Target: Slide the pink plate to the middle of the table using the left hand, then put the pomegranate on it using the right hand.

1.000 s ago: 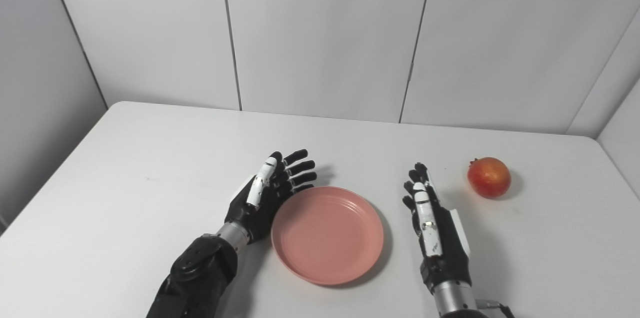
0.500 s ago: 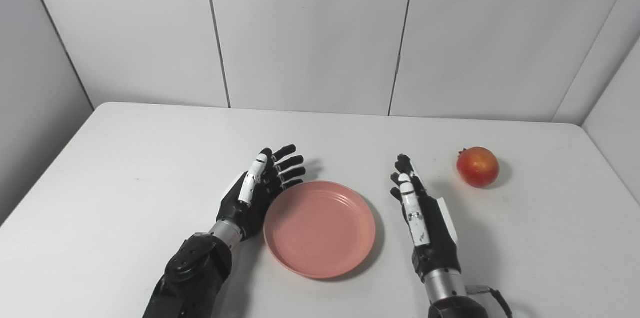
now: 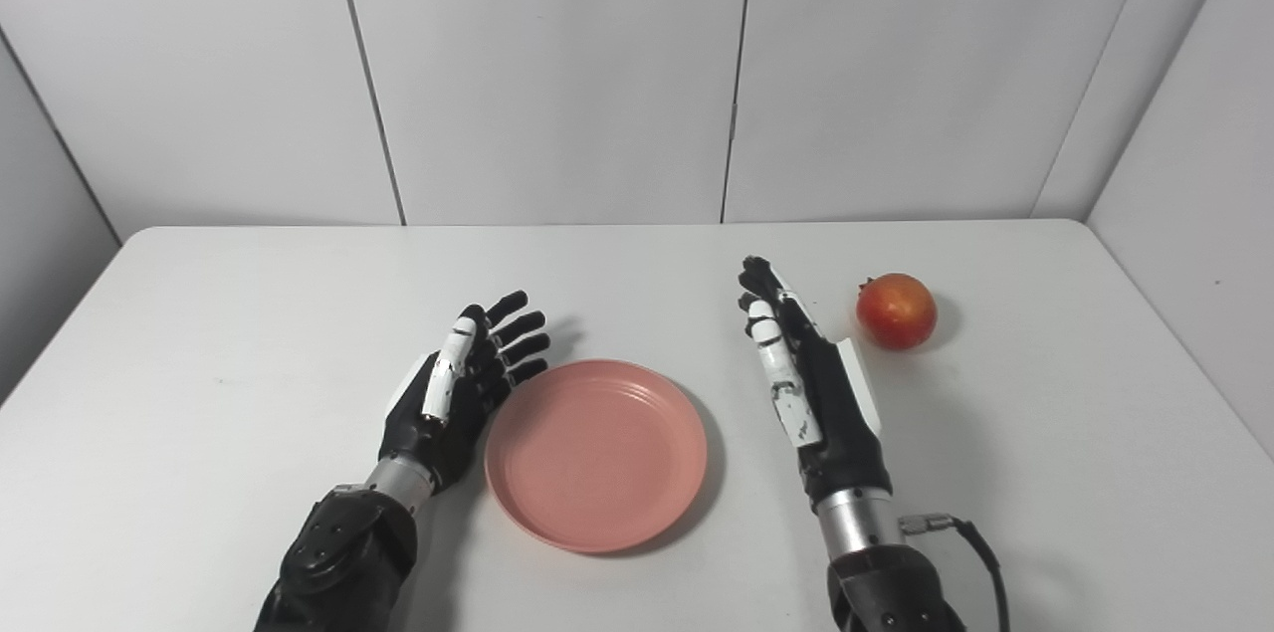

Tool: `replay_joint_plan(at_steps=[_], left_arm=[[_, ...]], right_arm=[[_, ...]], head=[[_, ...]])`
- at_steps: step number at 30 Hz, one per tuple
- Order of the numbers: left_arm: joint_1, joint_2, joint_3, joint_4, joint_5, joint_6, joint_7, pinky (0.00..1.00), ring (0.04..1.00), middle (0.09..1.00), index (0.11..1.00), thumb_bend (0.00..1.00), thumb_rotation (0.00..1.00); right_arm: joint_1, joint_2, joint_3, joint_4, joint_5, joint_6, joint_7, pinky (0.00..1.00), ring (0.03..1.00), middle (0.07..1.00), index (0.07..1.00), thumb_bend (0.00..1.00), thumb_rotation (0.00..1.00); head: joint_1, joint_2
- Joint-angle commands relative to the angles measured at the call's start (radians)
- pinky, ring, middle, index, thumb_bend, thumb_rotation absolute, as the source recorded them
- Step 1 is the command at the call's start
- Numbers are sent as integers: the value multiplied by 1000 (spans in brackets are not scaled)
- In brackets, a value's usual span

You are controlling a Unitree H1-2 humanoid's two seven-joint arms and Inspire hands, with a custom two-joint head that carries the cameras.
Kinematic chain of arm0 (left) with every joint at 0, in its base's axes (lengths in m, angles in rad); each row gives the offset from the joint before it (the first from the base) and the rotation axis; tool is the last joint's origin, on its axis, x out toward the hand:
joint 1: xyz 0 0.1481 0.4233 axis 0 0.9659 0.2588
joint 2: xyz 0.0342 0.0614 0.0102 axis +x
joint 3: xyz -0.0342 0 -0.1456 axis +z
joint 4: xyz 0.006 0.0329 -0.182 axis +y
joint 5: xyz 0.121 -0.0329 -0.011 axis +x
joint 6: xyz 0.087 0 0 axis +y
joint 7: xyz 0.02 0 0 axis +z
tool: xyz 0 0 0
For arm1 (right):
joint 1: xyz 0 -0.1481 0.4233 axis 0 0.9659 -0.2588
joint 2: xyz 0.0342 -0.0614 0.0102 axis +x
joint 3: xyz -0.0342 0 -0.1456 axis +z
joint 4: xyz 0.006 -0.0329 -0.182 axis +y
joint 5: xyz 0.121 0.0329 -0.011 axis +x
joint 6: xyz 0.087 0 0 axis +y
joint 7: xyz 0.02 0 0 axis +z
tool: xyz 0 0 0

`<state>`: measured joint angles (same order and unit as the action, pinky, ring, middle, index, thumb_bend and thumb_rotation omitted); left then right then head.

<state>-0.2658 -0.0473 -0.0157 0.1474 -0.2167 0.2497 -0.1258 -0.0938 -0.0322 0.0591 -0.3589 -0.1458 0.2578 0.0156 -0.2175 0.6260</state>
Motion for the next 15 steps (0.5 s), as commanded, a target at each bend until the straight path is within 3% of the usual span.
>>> replay_joint_plan(at_steps=[1, 10, 11, 15], left_arm=[[16, 6, 12, 11, 8, 4, 13, 832, 841, 852, 848, 381, 1000], [20, 7, 38, 28, -5, -6, 5, 833, 835, 844, 835, 382, 1000], [20, 11, 40, 33, -7, -12, -3, 842, 842, 851, 847, 378, 1000], [18, 18, 49, 56, -18, -39, -28, 845, 847, 858, 853, 376, 1000]], right_arm=[[-54, -17, -15, -28, -20, -70, -16, 854, 870, 893, 899, 316, 1000], [-121, -77, -59, -5, -102, -79, -56, 821, 832, 862, 873, 439, 982], [-131, -83, -66, -2, -107, -78, -59, 818, 838, 869, 875, 458, 927], [-163, -115, -88, 15, -138, -88, -74, 817, 848, 876, 871, 473, 873]], head=[[0, -1], [-89, -39], [-98, -42], [-119, -55]])
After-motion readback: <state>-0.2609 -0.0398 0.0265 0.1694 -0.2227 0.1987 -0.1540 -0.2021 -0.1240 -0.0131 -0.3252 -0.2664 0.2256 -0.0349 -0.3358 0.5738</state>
